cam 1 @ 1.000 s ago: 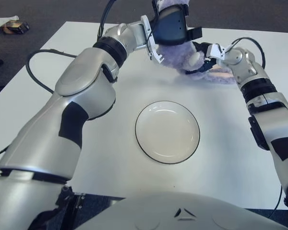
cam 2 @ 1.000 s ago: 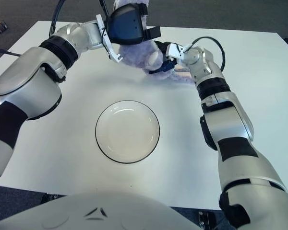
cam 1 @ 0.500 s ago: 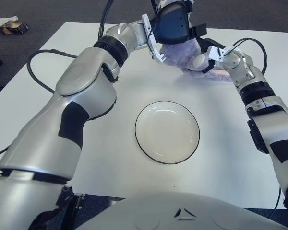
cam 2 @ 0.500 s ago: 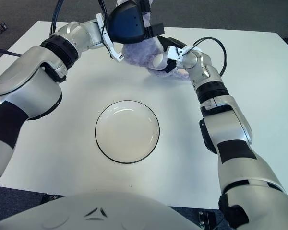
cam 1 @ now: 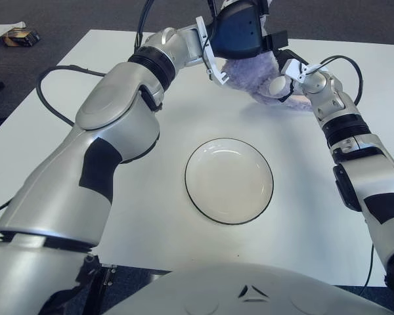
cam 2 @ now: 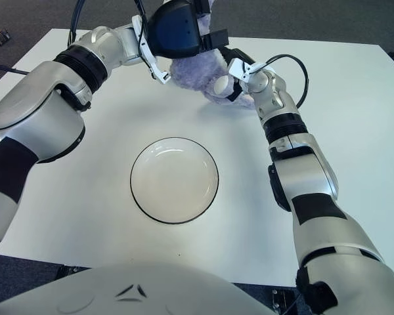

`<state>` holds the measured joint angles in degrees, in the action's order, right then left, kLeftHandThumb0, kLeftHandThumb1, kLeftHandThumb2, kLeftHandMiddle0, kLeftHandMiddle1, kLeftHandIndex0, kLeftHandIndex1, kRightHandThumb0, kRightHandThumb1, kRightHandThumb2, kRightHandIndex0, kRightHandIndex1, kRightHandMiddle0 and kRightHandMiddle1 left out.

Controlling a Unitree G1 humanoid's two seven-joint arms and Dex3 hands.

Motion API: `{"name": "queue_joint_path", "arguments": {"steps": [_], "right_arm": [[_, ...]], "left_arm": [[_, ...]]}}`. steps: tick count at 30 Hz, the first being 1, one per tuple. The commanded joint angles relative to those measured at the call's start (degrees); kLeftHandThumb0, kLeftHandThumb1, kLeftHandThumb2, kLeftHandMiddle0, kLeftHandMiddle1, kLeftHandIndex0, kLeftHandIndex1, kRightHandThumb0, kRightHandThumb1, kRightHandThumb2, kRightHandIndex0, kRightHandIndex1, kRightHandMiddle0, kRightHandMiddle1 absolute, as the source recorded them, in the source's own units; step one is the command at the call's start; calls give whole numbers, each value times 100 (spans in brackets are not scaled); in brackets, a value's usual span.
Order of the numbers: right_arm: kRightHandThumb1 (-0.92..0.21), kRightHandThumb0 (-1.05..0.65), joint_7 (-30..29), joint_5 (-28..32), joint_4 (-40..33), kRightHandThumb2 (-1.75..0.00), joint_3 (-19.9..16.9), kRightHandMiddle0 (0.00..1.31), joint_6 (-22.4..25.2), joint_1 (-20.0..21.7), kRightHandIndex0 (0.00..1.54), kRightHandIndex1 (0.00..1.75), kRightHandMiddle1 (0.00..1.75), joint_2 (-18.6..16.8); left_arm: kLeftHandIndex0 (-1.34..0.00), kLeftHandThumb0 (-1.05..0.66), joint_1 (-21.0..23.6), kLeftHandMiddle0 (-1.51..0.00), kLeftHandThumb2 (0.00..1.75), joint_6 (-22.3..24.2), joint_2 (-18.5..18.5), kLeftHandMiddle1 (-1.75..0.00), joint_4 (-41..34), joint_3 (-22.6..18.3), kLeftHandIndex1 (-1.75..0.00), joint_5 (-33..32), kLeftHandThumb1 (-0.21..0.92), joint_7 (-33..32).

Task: Put the doll into the plate.

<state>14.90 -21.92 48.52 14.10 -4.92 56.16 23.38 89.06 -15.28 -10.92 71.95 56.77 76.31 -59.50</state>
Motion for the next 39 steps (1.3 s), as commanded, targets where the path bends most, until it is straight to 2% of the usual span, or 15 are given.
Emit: {"name": "queue_joint_path", "arguments": {"steps": [1, 6, 11, 15, 18, 21, 22, 26, 31, 33, 36, 39], "right_arm": [[-2, 0, -78, 3, 12, -161, -48, 62, 233, -231, 86, 162, 175, -4], [-3, 0, -162, -7, 25, -160, -70, 61, 286, -237, 85, 162, 175, 4], [-2, 0, -389, -245, 4, -163, 74, 62, 320, -242, 85, 166, 175, 61], [-1, 0, -464, -361, -29, -165, 132, 63, 444, -230, 85, 167, 175, 96], [0, 0, -493, -359, -20, -165, 118, 64, 438, -221, 86, 166, 175, 138], [0, 0, -552, -353, 40, -165, 105, 64, 353, -200, 86, 165, 175, 171], [0, 0, -555, -354, 48, -165, 104, 64, 346, -196, 86, 165, 175, 174], [0, 0, -769, -391, 155, -165, 71, 64, 67, -197, 87, 164, 175, 231], [2, 0, -1118, -619, 67, -167, 171, 66, -219, -251, 88, 164, 175, 345], [3, 0, -1170, -622, 85, -167, 154, 66, -361, -261, 89, 163, 175, 381], [4, 0, -1218, -628, 123, -168, 136, 67, -517, -263, 90, 162, 175, 423], [4, 0, -1319, -689, 145, -168, 152, 67, -626, -250, 90, 162, 175, 478]], "left_arm": [[-55, -46, 217, -124, 122, -109, -76, -175, -110, -351, -175, -452, 39, 139], [-52, -44, 59, -121, 116, -213, -164, -175, -300, -617, -175, -700, 44, 191], [-41, -41, -232, -118, 99, -319, -314, -175, -578, -928, -175, -974, 58, 166], [-35, -39, -629, -113, 87, -384, -642, -175, -905, -1167, -175, -1093, 66, -170], [-30, -38, -994, -100, 77, -597, -951, -175, -1180, -1458, -175, -1321, 74, -366], [-24, -37, -1237, -73, 61, -839, -1150, -175, -1381, -1720, -175, -1546, 85, -375], [-23, -36, -1257, -70, 60, -854, -1164, -175, -1415, -1745, -175, -1558, 86, -356], [-21, -36, -1739, -51, 54, -1346, -1610, -175, -1751, -2044, -175, -1910, 91, -161], [-20, -36, -2201, -28, 52, -1579, -2040, -173, -2108, -2300, -175, -2100, 92, 21], [-8, -60, -2313, -19, 71, -1686, -2181, -173, -2122, -2435, -172, -2208, 92, 82], [-3, -71, -2438, -12, 80, -1832, -2348, -171, -2124, -2618, -169, -2339, 92, 143], [-1, -76, -2670, -10, 83, -1894, -2517, -165, -2235, -2893, -164, -2552, 92, 228]]}}
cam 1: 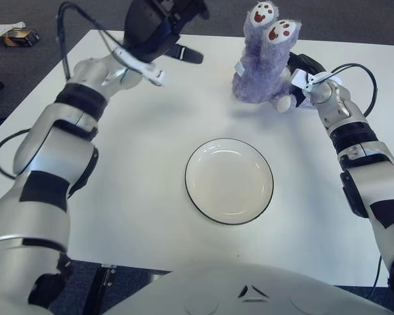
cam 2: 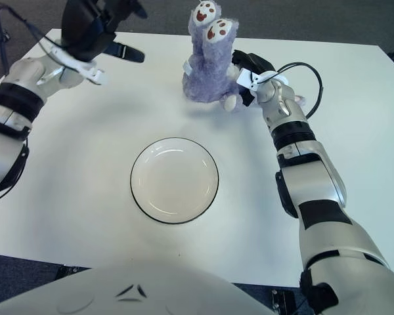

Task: Put the doll into the plate.

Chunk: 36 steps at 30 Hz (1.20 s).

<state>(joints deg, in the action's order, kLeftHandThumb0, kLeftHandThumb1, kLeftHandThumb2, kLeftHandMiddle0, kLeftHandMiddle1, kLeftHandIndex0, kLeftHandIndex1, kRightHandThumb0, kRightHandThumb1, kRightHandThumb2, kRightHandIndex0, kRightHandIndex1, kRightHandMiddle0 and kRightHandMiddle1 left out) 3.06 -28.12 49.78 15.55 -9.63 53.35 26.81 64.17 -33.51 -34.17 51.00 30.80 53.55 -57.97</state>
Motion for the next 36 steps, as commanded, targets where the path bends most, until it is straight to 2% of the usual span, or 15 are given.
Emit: {"name": "queue_joint_path", "arguments": {"steps": [1, 9, 15, 19, 26, 30, 36], "right_arm": [[4, 0, -152, -80, 25, -168, 5, 67, -176, 35, 90, 162, 175, 145], [4, 0, -618, -428, -54, -167, 119, 66, -350, 43, 90, 161, 175, 257], [4, 0, -728, -666, -326, -168, 177, 67, -73, 10, 90, 161, 175, 266], [4, 0, -684, -707, -587, -167, 142, 66, 90, -64, 91, 161, 175, 269], [3, 0, -646, -636, -937, -166, 76, 65, 117, -207, 91, 161, 175, 263], [2, 0, -521, -487, -1336, -166, 2, 65, -41, -402, 90, 162, 175, 295], [2, 0, -263, -438, -2146, -166, -82, 64, -50, -712, 88, 164, 175, 350]], "left_arm": [[-1, -77, -241, -10, 83, -74, -223, -163, -175, -369, -162, -316, 92, 102], [0, -84, -931, -7, 85, -62, -294, -148, -729, -949, -150, -810, 92, 575], [0, -86, -1464, -5, 85, 342, -237, -142, -879, -1289, -152, -1029, 92, 907], [0, -85, -1467, -7, 84, 537, -56, -138, -680, -1319, -150, -988, 92, 925], [0, -81, -1499, -9, 80, 569, 195, -135, -246, -1271, -146, -998, 92, 950], [0, -79, -1636, -14, 80, 594, 324, -123, 37, -1200, -119, -1003, 92, 1091], [0, -76, -1632, -17, 77, 546, 506, -115, 429, -1142, -104, -1053, 92, 1239]]}}
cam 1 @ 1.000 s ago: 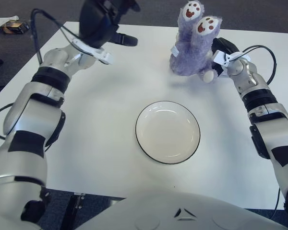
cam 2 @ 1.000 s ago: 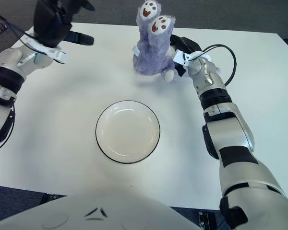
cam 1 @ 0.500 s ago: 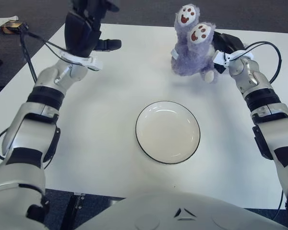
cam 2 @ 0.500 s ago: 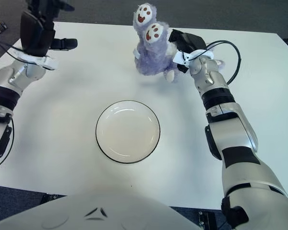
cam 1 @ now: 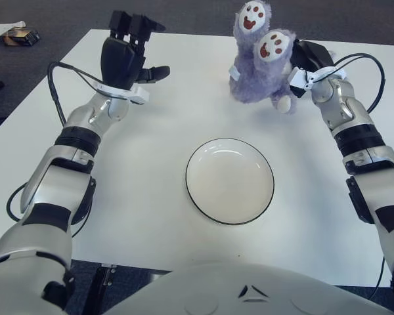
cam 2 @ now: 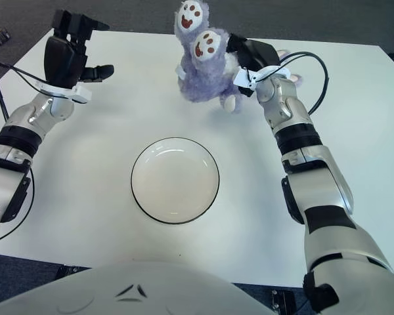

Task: Put the doll into the plate.

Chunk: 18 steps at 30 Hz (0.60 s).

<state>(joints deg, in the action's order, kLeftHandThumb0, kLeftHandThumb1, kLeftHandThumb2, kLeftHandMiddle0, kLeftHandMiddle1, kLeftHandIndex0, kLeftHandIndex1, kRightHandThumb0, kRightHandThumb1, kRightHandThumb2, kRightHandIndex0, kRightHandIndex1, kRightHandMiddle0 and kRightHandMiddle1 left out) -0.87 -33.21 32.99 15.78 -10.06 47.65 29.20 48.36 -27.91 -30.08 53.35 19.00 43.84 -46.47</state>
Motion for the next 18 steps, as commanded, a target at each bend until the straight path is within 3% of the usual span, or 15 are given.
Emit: {"name": "queue_joint_path", "arguments": {"steps": [1, 9, 18], "right_arm": [[1, 0, 180, 96, -598, -166, -127, 64, -31, -185, 88, 165, 175, 124], [1, 0, 475, 342, -1154, -168, -275, 64, -335, -404, 86, 170, 175, 146], [3, 0, 950, 591, -1706, -170, -389, 65, -537, -584, 88, 170, 175, 203]], "left_arm": [[0, -76, -31, -18, 77, -24, 138, -114, 282, 47, -103, -96, 92, 117], [0, -72, 83, -20, 68, -281, 362, -113, 638, 64, -107, -252, 92, 354], [0, -70, 37, -19, 65, -621, 593, -121, 722, -60, -125, -702, 92, 1012]]}}
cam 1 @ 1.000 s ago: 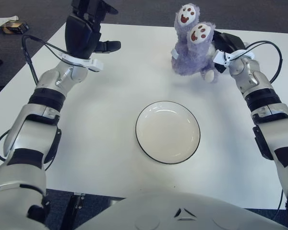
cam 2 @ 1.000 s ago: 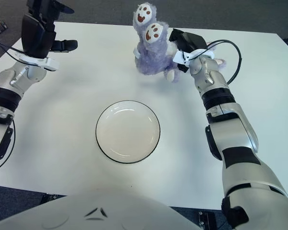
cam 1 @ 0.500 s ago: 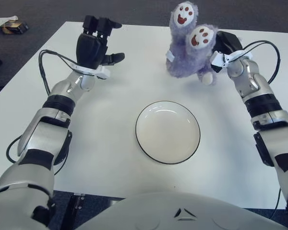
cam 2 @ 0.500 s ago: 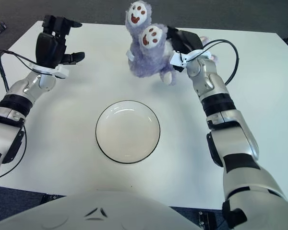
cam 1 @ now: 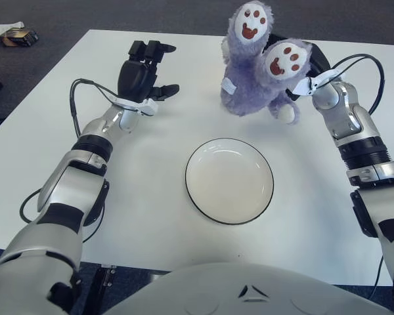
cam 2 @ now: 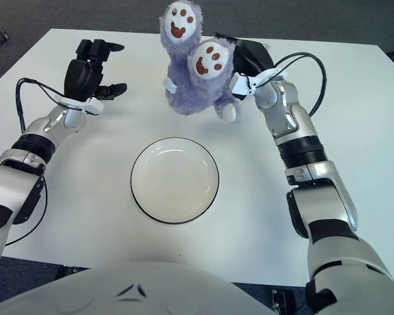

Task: Put the doll into the plate.

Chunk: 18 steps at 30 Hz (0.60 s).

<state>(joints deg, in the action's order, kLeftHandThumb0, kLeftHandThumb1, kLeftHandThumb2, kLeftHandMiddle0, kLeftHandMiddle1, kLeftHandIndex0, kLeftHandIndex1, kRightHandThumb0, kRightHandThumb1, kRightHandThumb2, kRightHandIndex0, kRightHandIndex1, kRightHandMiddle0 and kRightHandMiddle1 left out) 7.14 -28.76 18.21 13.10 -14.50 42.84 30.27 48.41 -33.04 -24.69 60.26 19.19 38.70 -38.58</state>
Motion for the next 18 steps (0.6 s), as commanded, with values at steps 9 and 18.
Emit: {"name": "queue_joint_path", "arguments": {"steps": [9, 18], "right_arm": [[6, 0, 501, 324, -763, -172, -202, 67, -384, -330, 92, 166, 175, 180], [2, 0, 1197, 769, -1826, -168, -363, 63, 190, -741, 90, 165, 175, 95]], "left_arm": [[0, -68, -91, -15, 67, -92, 206, -129, -151, -175, -139, -548, 92, 894], [0, -65, -118, -15, 64, 50, 343, -128, -232, -265, -139, -733, 92, 1289]]}}
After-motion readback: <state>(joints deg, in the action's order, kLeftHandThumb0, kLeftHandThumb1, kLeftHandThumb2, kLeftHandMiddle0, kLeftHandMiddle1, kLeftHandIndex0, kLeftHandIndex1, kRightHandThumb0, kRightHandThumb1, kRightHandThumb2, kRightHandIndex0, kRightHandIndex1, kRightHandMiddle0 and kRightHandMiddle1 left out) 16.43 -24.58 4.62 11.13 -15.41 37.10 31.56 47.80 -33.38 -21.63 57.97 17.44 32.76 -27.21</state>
